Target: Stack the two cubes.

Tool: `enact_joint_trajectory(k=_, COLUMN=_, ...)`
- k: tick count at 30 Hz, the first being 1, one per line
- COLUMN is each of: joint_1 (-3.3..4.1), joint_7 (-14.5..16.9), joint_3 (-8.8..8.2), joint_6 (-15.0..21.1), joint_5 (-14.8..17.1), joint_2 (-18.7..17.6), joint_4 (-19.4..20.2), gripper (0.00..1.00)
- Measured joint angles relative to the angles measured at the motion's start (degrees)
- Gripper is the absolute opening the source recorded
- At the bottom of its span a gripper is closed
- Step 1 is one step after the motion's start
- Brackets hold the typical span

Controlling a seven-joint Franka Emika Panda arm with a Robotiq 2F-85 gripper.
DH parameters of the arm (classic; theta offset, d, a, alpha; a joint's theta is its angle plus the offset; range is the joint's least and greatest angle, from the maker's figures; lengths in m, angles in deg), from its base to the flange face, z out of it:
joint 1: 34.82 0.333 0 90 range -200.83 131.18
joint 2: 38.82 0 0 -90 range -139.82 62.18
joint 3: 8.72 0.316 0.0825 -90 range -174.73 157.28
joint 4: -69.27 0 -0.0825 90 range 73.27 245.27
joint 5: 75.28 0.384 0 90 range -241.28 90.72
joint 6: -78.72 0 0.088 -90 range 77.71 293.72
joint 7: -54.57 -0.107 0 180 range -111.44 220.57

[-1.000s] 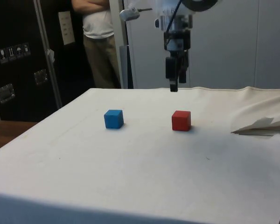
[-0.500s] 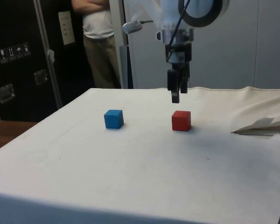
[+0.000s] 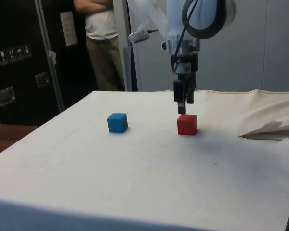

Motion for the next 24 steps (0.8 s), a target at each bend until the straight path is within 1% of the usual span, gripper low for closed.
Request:
enact_joint_trajectory(k=8, joint_1=0.0, joint_7=0.0, joint_3=0.0, joint_6=0.0, joint_5=0.0, joint_2=-0.34, joint_4=0.06, gripper=1.0)
enact_joint_trajectory(k=10, joint_1=0.0, joint_7=0.0, joint_3=0.0, joint_6=0.11, joint_5=0.0, joint_2=-0.86, joint_4=0.06, gripper=1.0)
enact_joint_trajectory(k=16, joint_1=0.06, joint_7=0.0, joint_3=0.11, joint_6=2.06, joint_5=0.0, joint_2=-3.21, joint_4=-0.06, gripper=1.0)
enact_joint_trajectory(k=24, joint_1=0.06, joint_7=0.0, joint_3=0.11, joint_6=3.04, joint_5=0.0, joint_2=-4.81, joint_4=-0.23, gripper=1.0)
